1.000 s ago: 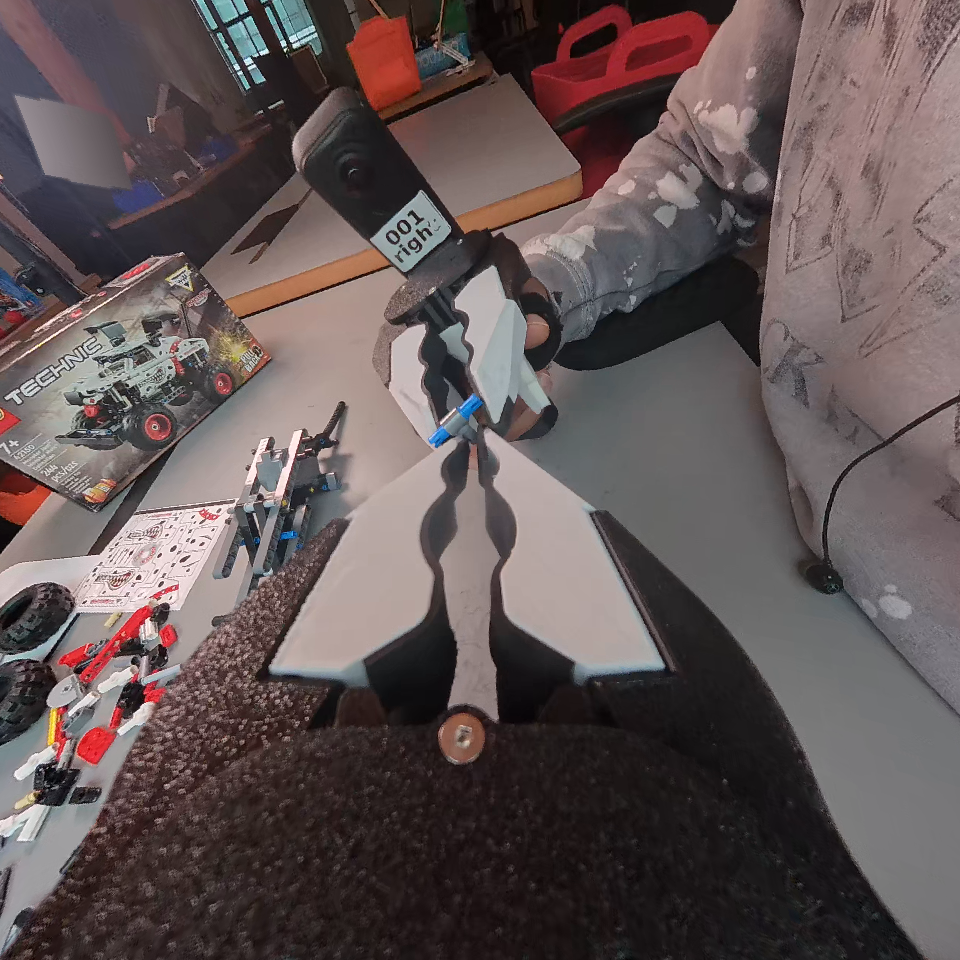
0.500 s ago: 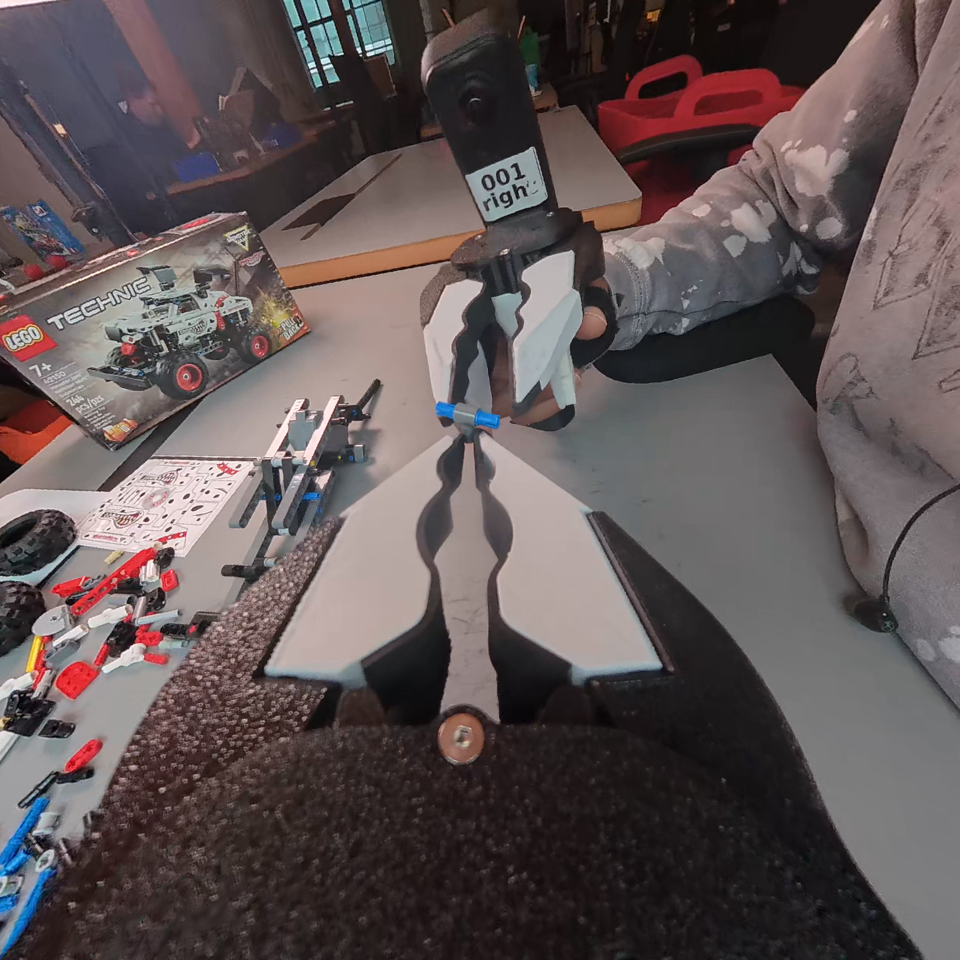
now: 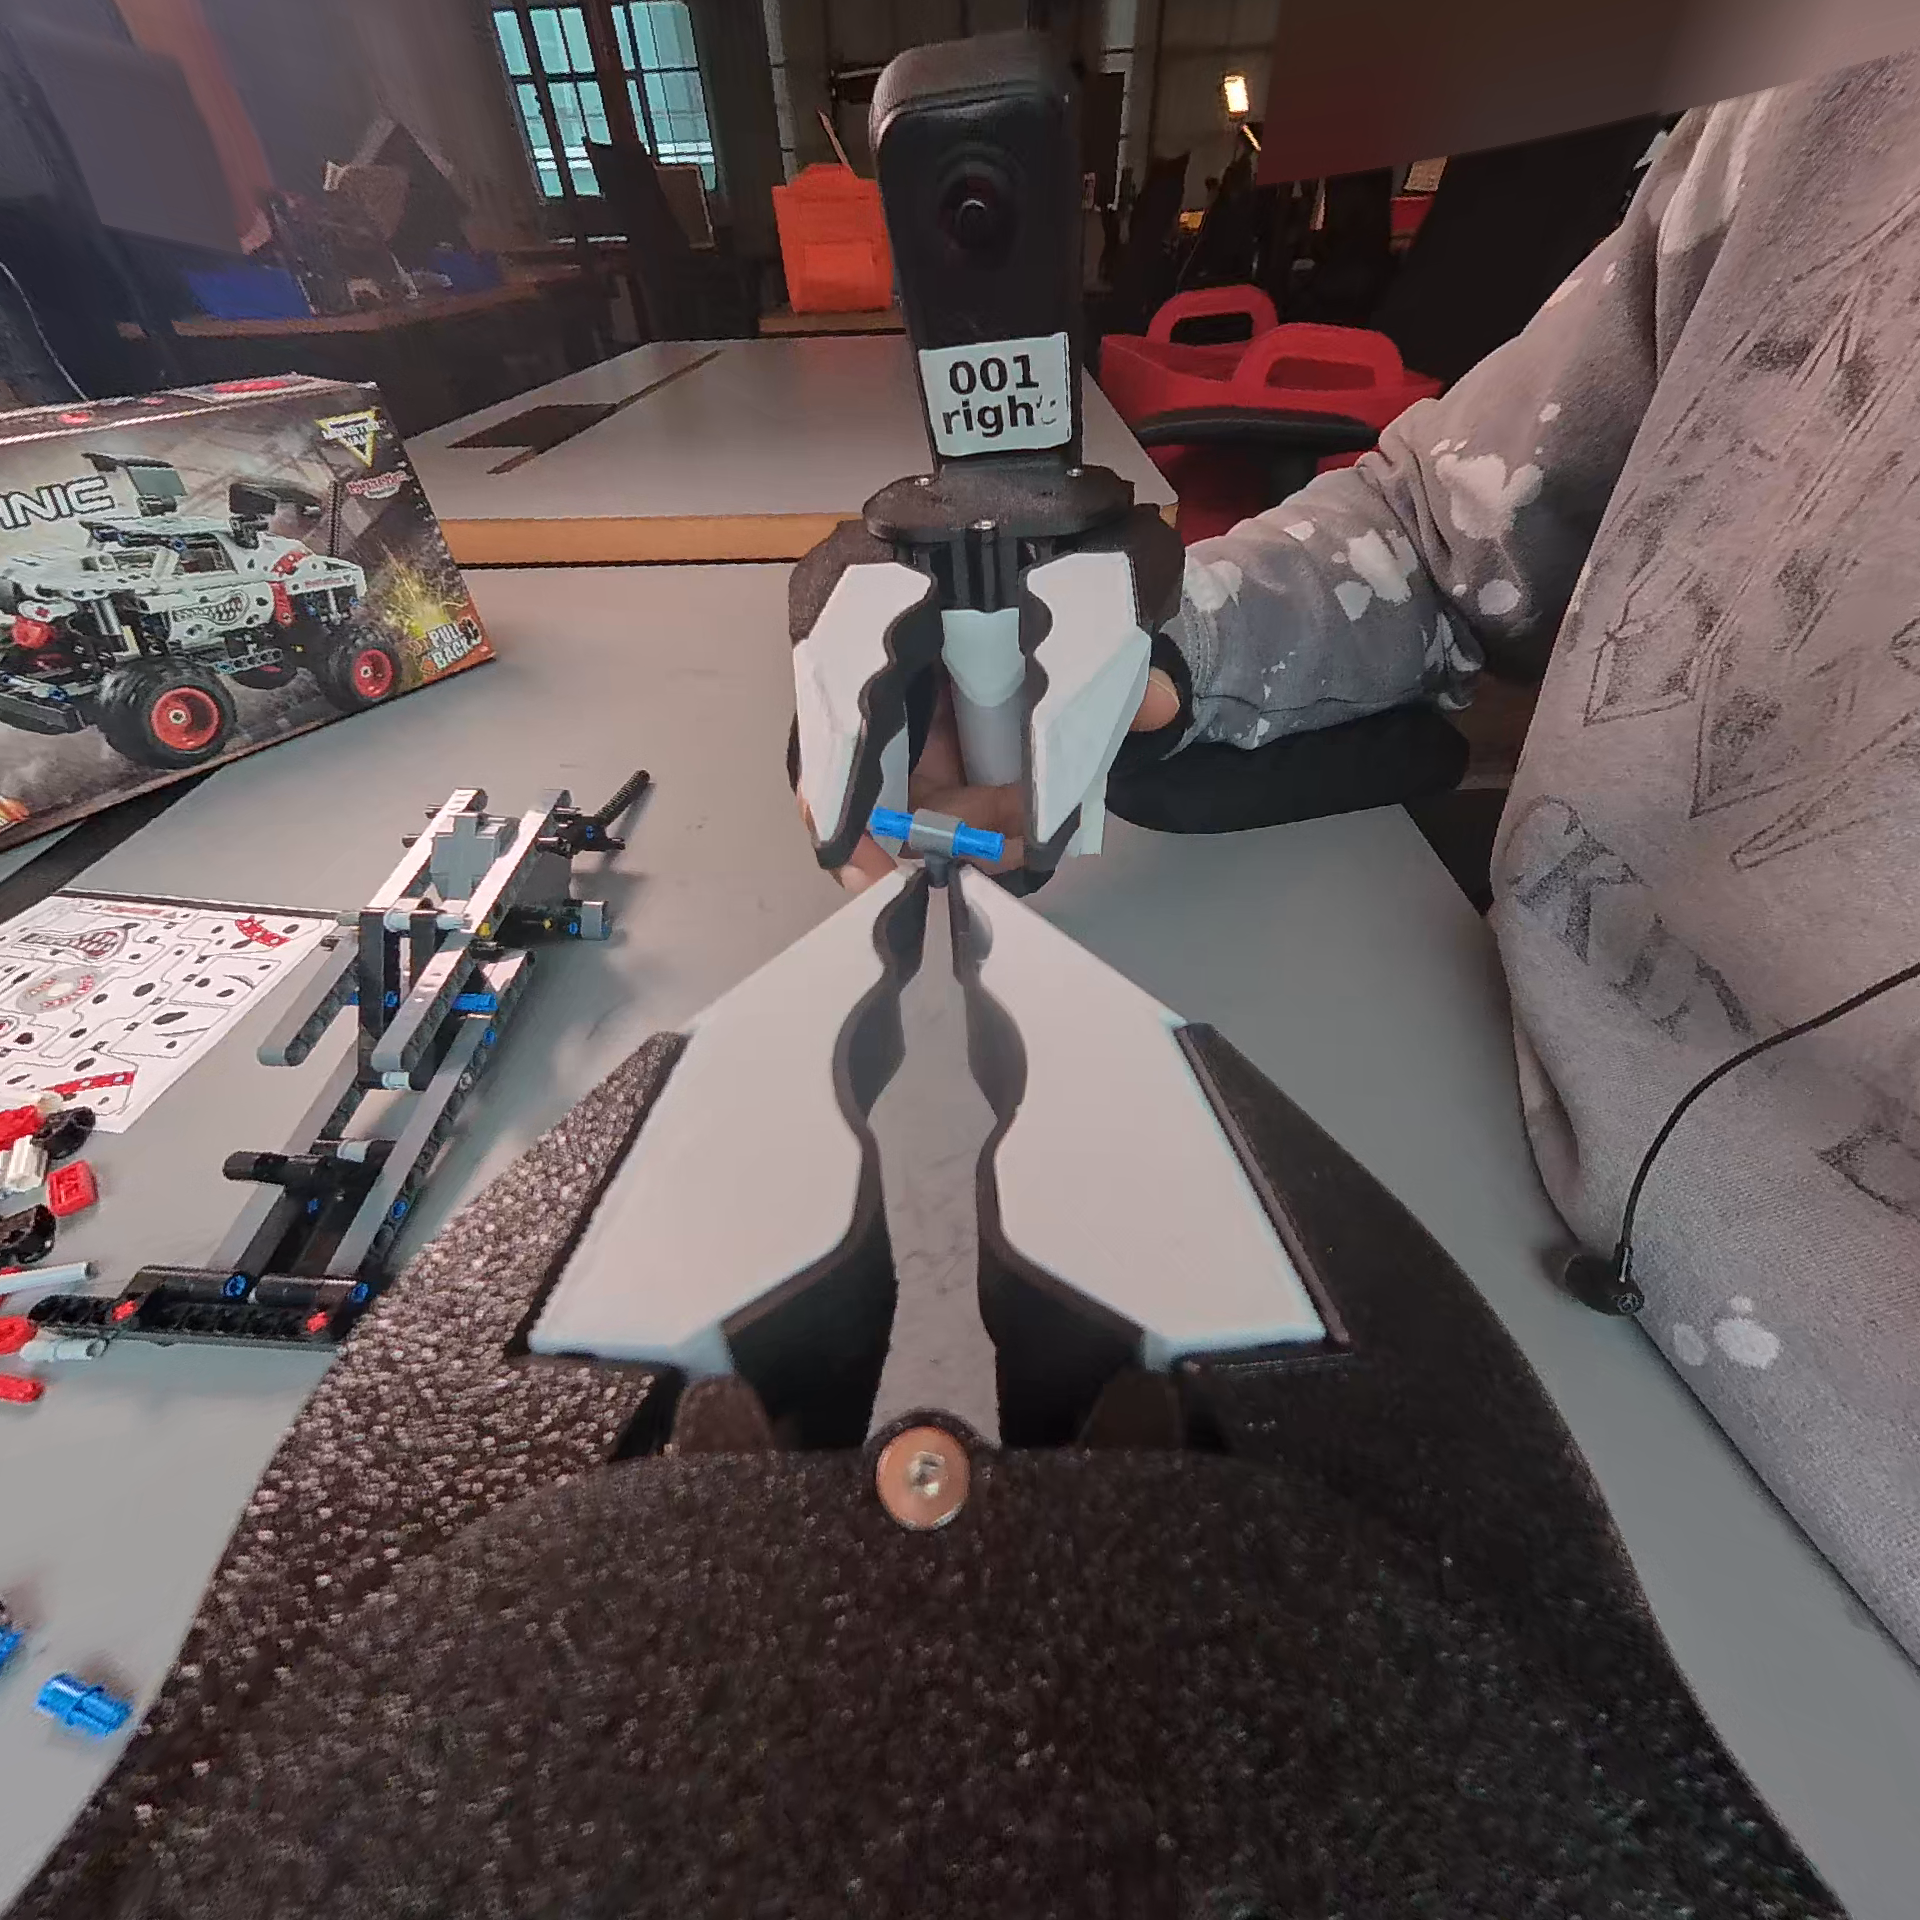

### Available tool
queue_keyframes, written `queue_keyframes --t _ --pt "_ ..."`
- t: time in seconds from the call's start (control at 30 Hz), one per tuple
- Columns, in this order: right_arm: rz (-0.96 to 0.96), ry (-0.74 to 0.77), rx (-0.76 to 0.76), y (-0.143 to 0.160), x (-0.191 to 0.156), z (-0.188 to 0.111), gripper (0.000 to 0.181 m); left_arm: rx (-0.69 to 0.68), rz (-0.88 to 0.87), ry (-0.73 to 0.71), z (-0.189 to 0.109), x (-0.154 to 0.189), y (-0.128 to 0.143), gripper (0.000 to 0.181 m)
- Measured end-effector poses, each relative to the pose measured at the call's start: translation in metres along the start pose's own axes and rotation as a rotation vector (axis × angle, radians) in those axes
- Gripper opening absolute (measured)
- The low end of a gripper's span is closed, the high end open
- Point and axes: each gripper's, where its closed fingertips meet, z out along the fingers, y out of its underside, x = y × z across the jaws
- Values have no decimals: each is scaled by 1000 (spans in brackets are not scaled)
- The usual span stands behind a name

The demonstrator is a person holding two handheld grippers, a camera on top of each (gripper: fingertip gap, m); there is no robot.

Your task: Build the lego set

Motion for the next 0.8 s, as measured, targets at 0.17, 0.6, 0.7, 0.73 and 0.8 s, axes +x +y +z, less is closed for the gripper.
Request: queue_keyframes --t 0.17,0.6,0.7,0.73,0.8 --pt "0 6 -1 1 1 1 27 -2 11 -7 0 0 -1 5" --pt "6 12 1 3 2 1 24 13 -17 -19 2 -2 0 6" --pt "12 31 8 3 7 0 23 32 -54 -33 4 -7 0 6" --pt "17 35 12 2 9 0 23 32 -57 -43 4 -8 0 7" --pt "29 38 19 2 11 0 23 35 -61 -59 3 -11 0 7"
